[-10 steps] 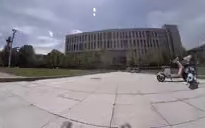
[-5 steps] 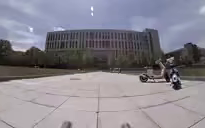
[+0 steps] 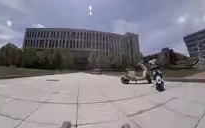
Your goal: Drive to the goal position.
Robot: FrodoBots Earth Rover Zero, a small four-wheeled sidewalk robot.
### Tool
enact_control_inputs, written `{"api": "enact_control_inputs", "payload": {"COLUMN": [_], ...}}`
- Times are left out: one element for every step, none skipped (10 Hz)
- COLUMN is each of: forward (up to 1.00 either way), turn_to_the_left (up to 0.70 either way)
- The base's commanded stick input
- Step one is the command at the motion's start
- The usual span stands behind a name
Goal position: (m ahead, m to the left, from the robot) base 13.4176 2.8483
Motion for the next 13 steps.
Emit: {"api": "enact_control_inputs", "payload": {"forward": [0.70, 0.70, 0.70, 0.70, 0.70, 0.70, 0.70, 0.70, 0.70, 0.70, 0.70, 0.70, 0.70], "turn_to_the_left": [0.00, 0.00, 0.00, 0.00, 0.00, 0.00, 0.00, 0.00, 0.00, 0.12, 0.25, 0.33, 0.35]}}
